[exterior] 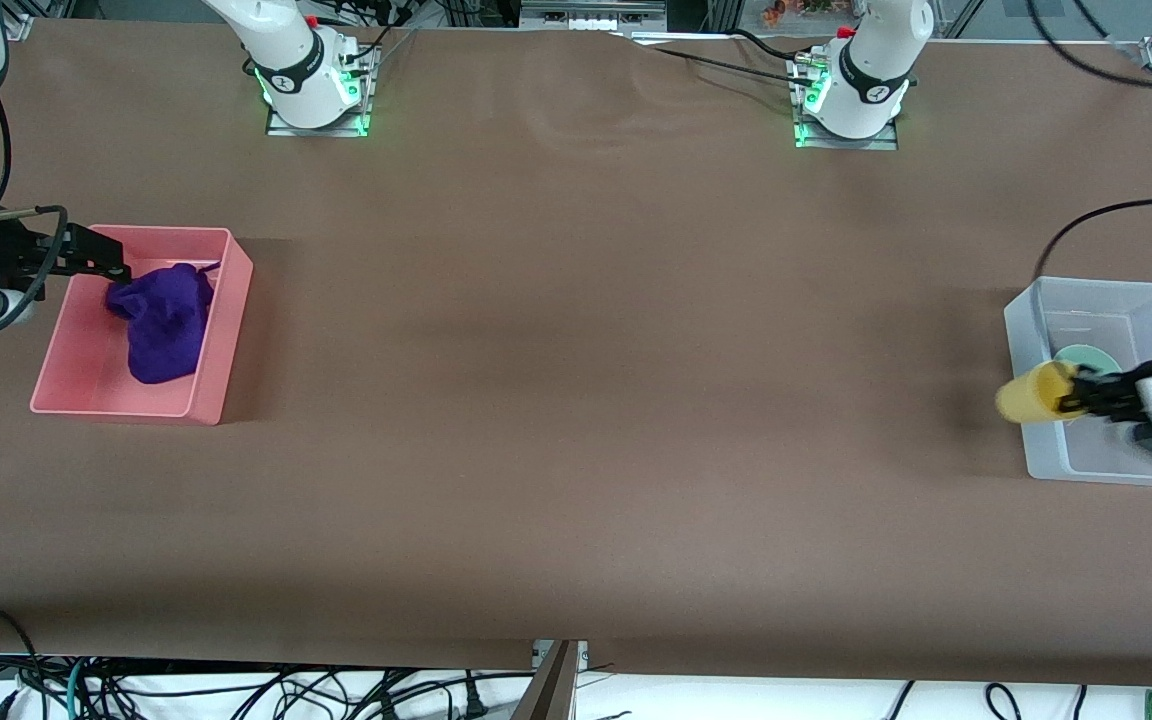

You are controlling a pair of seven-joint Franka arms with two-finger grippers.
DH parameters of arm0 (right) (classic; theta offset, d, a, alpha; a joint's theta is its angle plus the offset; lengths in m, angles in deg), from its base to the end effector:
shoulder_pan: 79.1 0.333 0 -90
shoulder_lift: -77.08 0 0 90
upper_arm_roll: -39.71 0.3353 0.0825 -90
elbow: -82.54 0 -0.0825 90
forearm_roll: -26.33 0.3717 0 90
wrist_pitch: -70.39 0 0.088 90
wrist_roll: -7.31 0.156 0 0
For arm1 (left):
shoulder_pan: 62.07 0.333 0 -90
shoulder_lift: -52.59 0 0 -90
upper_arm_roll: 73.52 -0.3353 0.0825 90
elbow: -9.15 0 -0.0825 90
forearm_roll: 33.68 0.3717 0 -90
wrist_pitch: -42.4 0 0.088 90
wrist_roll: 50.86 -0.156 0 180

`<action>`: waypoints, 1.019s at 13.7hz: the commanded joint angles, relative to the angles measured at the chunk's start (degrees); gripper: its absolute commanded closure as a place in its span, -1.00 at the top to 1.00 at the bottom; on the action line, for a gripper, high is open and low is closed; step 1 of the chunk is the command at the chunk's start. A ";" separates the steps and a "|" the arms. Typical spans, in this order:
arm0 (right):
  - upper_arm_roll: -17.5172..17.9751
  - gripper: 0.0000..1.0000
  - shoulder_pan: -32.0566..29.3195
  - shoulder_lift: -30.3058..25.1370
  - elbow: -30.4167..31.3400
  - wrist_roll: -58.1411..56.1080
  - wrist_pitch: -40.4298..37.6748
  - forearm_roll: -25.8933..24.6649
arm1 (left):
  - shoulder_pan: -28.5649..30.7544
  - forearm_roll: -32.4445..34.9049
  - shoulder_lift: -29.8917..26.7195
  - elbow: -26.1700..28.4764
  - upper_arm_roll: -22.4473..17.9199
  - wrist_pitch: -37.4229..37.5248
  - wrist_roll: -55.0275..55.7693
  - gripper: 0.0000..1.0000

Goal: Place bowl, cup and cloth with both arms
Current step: 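Lift the yellow cup and set it into the green bowl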

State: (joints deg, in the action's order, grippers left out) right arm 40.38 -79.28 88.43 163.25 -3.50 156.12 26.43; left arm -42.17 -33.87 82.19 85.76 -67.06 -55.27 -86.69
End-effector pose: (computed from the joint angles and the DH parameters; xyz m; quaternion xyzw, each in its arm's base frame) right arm 0.5915 0.0047 0.5498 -0.9936 -0.0983 0.0548 0.0070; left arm 0.6593 0.1708 0.3937 0.9790 -0.1881 -0.0538 0.0575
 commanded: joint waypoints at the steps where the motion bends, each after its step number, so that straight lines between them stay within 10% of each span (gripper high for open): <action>1: 0.29 1.00 -0.43 0.61 -1.43 0.62 -0.65 0.52 | 4.35 0.81 -0.32 -2.25 -0.39 2.31 -4.31 -1.00; 14: 0.20 1.00 -0.52 0.61 -1.51 0.80 -0.48 0.52 | 12.35 4.94 10.56 -1.38 -2.50 -7.10 -16.11 -1.00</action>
State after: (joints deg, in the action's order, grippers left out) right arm 40.36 -79.54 88.49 163.21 -3.50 156.17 26.43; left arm -30.26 -29.76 90.87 84.40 -69.72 -62.11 -102.78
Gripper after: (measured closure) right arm 0.000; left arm 0.965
